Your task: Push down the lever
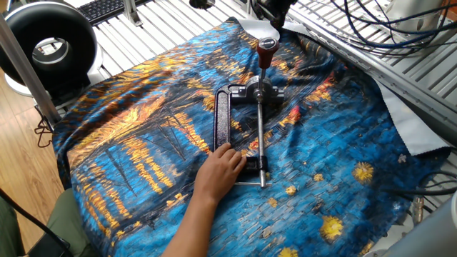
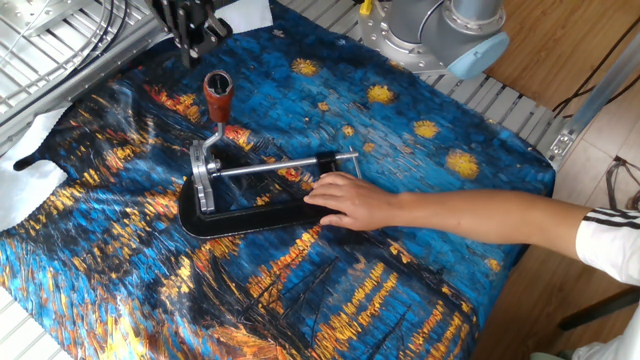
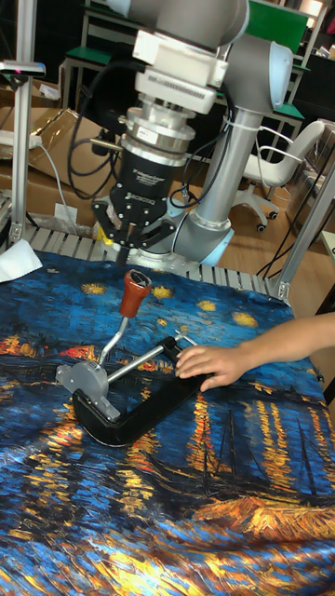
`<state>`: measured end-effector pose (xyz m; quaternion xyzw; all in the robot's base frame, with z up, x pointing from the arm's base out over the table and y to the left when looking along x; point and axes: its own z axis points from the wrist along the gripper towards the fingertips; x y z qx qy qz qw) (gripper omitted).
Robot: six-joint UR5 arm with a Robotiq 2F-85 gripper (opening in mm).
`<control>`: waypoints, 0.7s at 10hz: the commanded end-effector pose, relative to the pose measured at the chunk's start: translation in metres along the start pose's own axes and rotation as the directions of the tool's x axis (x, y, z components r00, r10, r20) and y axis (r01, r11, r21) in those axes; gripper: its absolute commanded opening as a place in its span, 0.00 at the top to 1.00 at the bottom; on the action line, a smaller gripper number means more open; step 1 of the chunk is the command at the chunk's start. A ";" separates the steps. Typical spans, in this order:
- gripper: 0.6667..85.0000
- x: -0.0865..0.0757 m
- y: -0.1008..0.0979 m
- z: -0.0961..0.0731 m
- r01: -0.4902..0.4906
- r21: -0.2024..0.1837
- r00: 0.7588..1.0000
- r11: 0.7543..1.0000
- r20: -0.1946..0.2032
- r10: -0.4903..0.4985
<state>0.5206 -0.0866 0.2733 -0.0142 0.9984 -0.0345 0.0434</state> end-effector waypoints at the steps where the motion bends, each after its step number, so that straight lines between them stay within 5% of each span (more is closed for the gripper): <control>1: 1.00 0.003 -0.009 0.009 0.011 -0.018 1.000 1.000 0.013 -0.011; 7: 1.00 0.001 0.009 0.028 -0.013 -0.031 0.999 0.999 0.035 0.014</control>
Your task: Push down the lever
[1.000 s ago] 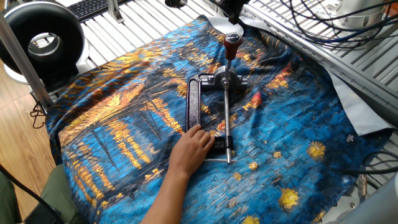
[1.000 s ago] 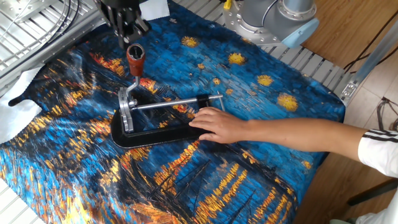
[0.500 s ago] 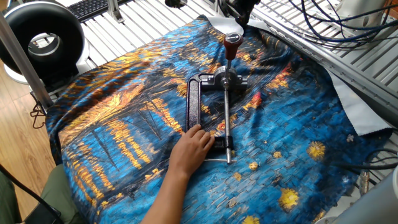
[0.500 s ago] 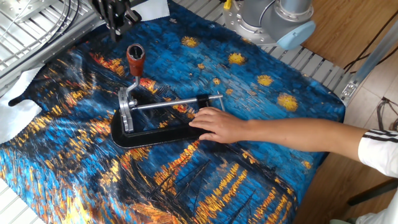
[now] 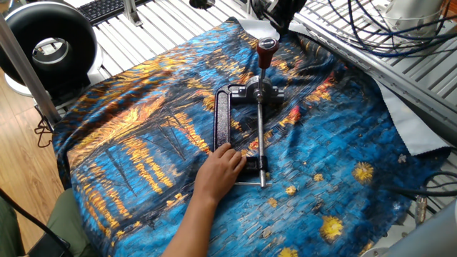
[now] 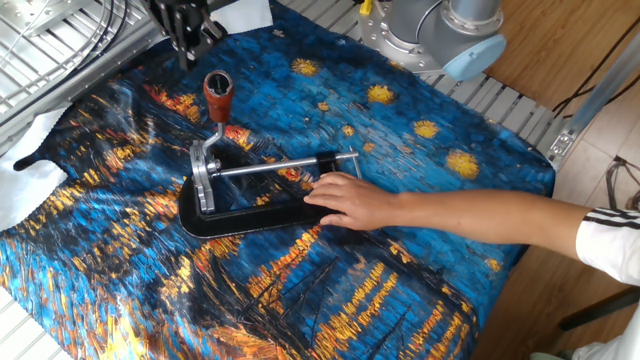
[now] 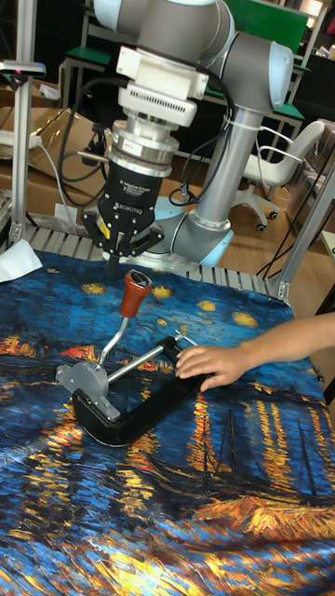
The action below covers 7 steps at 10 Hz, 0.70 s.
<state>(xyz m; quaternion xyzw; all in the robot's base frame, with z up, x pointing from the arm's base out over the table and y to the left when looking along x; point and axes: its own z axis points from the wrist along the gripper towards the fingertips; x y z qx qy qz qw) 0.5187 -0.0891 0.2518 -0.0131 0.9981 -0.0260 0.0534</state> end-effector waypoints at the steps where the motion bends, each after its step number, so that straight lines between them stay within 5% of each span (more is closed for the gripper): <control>1: 1.00 -0.004 0.013 0.010 -0.010 -0.022 1.000 1.000 0.020 0.011; 7: 1.00 -0.010 0.029 0.011 -0.026 -0.032 0.999 0.999 0.022 0.027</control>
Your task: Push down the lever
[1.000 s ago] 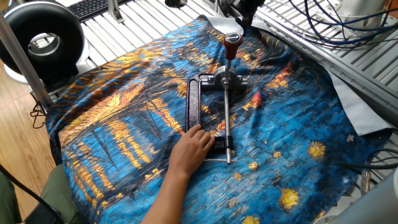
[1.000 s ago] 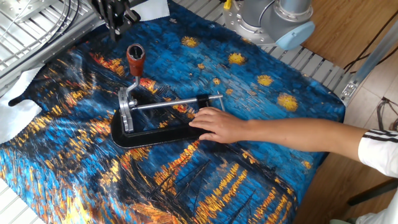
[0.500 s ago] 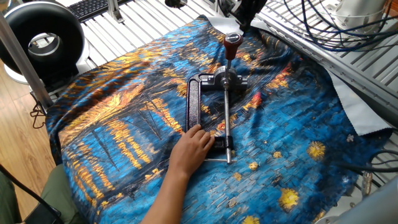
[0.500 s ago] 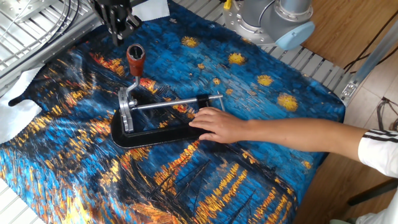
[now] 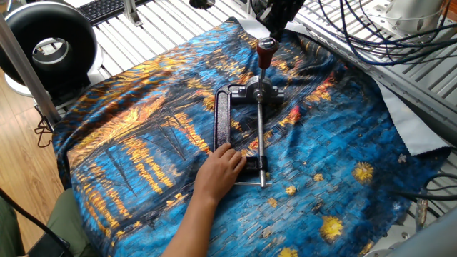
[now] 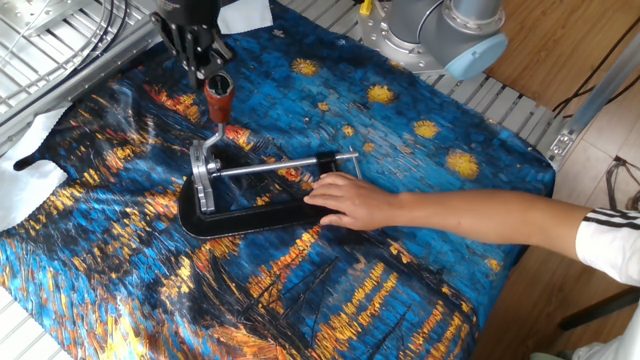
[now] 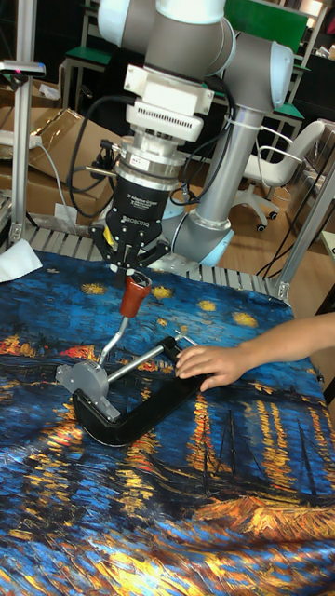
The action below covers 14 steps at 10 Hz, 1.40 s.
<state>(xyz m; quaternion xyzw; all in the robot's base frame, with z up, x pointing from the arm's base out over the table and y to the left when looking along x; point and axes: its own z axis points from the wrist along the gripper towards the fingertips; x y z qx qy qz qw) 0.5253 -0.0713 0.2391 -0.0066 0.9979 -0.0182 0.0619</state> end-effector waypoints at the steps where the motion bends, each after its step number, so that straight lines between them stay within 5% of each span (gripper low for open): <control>1: 1.00 -0.006 0.016 -0.002 -0.018 -0.021 1.000 1.000 0.004 0.018; 5: 1.00 -0.012 0.018 -0.004 -0.035 -0.072 0.999 0.997 0.005 0.035; 11: 1.00 -0.042 0.042 -0.006 -0.058 -0.107 0.996 0.993 0.064 0.065; 14: 1.00 -0.041 0.039 -0.006 -0.046 -0.093 0.997 0.995 0.060 0.052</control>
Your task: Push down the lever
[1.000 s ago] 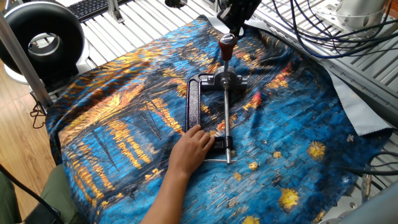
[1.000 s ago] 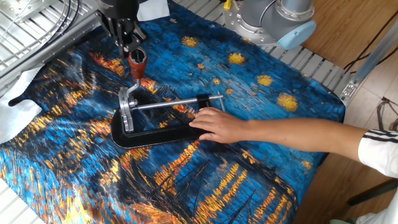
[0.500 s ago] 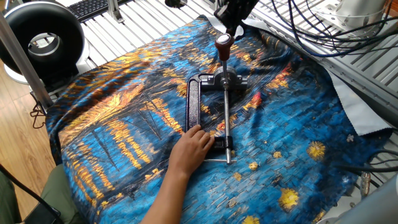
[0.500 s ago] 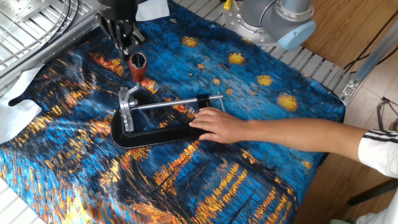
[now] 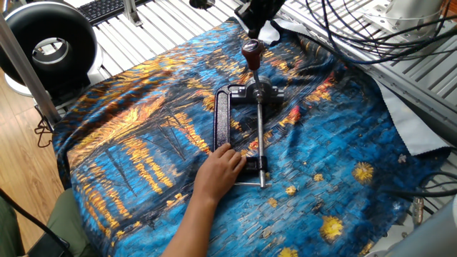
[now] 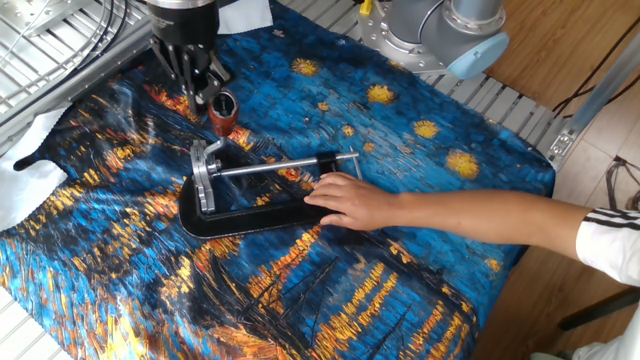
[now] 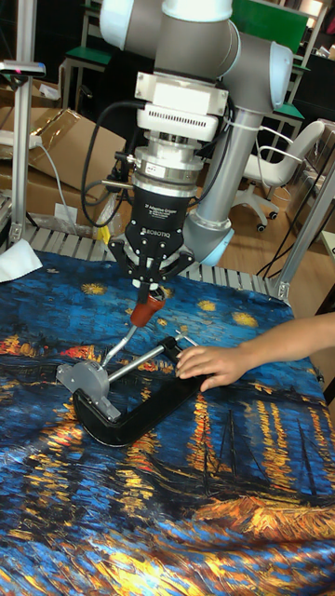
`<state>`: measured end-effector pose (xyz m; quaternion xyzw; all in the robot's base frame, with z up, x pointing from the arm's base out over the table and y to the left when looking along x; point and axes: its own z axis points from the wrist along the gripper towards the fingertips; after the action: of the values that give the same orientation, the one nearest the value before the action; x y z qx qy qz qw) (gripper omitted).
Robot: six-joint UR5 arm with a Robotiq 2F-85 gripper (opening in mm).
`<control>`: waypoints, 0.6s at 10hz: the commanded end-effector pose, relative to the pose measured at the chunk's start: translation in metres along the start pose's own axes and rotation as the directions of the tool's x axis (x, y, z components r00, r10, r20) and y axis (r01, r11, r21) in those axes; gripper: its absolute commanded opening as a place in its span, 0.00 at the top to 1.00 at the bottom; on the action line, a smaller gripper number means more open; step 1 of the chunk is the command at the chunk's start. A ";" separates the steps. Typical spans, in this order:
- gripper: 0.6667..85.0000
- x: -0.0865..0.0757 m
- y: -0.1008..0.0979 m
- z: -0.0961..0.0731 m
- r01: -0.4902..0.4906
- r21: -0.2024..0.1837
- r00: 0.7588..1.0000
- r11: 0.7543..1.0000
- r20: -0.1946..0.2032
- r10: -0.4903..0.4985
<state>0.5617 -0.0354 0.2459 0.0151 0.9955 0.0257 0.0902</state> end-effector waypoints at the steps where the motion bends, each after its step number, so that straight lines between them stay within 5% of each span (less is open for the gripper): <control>1: 1.00 0.003 -0.006 -0.006 0.024 0.035 1.000 0.999 -0.014 -0.023; 2: 1.00 0.004 -0.018 -0.012 0.049 0.083 0.999 0.995 -0.019 -0.048; 3: 1.00 0.011 -0.020 -0.019 0.006 0.092 0.998 0.996 -0.057 -0.001; 6: 1.00 0.030 -0.019 -0.028 -0.168 0.071 0.978 0.983 -0.117 0.175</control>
<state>0.5405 -0.0556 0.2597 0.0501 0.9975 -0.0084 0.0490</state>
